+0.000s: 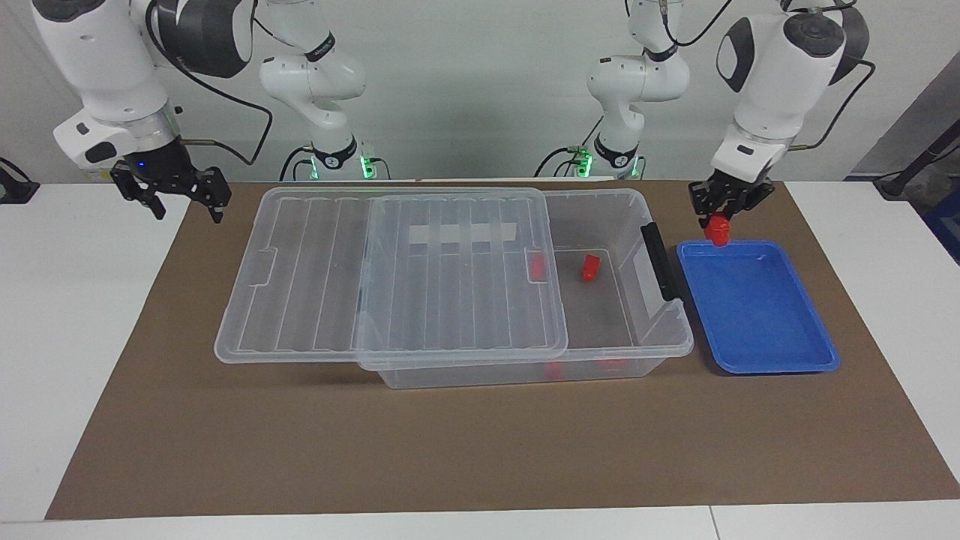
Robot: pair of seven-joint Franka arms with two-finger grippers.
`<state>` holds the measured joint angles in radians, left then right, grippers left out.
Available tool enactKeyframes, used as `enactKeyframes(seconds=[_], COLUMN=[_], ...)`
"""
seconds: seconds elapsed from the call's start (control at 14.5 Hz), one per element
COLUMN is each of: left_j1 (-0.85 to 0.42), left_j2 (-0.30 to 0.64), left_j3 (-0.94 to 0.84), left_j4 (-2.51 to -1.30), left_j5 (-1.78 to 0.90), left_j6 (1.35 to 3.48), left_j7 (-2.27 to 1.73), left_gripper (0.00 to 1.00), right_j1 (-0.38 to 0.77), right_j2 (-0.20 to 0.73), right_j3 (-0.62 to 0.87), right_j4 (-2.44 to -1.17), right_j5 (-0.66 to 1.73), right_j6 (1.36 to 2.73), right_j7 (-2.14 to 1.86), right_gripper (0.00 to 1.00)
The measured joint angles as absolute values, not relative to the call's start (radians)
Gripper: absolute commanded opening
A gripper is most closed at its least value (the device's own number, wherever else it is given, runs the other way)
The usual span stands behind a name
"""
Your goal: Place red block in blue tray from box
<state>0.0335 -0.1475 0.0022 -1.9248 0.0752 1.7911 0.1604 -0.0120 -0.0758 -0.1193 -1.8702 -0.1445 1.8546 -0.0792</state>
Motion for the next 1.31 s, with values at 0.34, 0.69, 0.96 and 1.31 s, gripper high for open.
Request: enactKeyframes(seconds=[0.34,0.69,0.96,1.31], left_j1=[0.154,0.158,0.161,0.204], left_j2=[-0.147,-0.146,-0.143,-0.092], left_j3=[0.003,-0.005,-0.004,-0.002], left_j4=[-1.929,-2.010,-2.075,-2.113], left_j5=[0.075,0.075,0.075,0.075], left_j6=[1.819,1.949,2.036,2.121], left_j7=[0.367,0.374,0.355,0.345], left_gripper=[0.03,0.04,0.04,0.04], right_j1=[-0.034,-0.032,-0.032,-0.018], right_j2=[-0.052,-0.022,-0.005,-0.002], right_j3=[-0.120,-0.114,-0.113,-0.108], right_j4=[-1.993,-2.010,-2.020,-2.020], right_j5=[-0.150,-0.150,-0.120,-0.087], right_j6=[2.033,2.088,2.098,2.109], right_j7=[-0.083,-0.101,-0.162,-0.192], right_gripper=[0.00,0.00,0.00,0.00])
